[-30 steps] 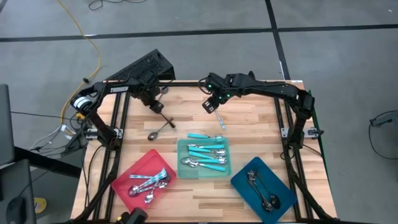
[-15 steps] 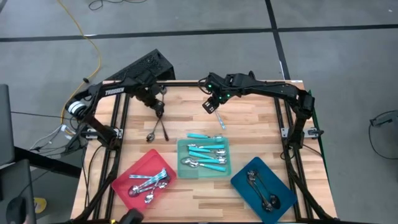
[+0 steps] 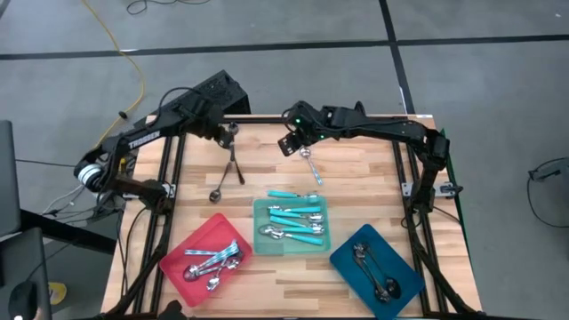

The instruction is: Sort silverware by color (type)

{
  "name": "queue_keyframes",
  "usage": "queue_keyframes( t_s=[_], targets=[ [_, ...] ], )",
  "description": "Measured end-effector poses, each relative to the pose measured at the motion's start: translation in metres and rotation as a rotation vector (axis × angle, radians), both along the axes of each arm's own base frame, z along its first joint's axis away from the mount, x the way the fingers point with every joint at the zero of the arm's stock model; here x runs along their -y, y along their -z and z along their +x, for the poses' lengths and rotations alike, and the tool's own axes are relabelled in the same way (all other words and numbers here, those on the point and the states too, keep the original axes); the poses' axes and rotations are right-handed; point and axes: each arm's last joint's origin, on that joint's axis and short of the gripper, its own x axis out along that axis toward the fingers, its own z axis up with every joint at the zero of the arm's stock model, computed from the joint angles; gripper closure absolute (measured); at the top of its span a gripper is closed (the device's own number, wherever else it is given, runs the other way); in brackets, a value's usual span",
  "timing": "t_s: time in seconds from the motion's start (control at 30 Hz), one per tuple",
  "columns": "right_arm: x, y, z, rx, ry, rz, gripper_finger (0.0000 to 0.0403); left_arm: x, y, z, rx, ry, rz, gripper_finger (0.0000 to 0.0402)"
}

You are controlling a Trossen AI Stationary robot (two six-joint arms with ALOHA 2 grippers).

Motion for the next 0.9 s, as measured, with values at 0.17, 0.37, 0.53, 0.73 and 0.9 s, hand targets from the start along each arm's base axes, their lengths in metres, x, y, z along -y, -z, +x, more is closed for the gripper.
queue_keyframes(
  t_s=[0.17,0.37,0.53,0.73,0.9],
  targets=[
    [0.007,-0.005,0.004,0.087,-0.003,0.0,0.0232,0.001,-0.021,0.001,0.146,-0.034,0.081,0.04],
    [0.012,-0.019,0.015,0.262,-0.098,-0.074,0.0202,0.009,-0.044,-0.003,0.299,-0.039,0.11,0.0401],
    [0.016,-0.024,0.016,0.314,-0.095,-0.101,0.0156,0.019,-0.06,-0.01,0.361,-0.037,0.147,0.0401],
    [0.017,-0.021,0.031,0.404,-0.15,-0.118,0.0138,0.028,-0.077,-0.013,0.476,0.048,0.185,0.0401],
    [0.02,-0.012,0.045,0.497,-0.235,-0.089,0.0137,0.032,-0.088,-0.012,0.581,0.16,0.205,0.0401]
  ],
)
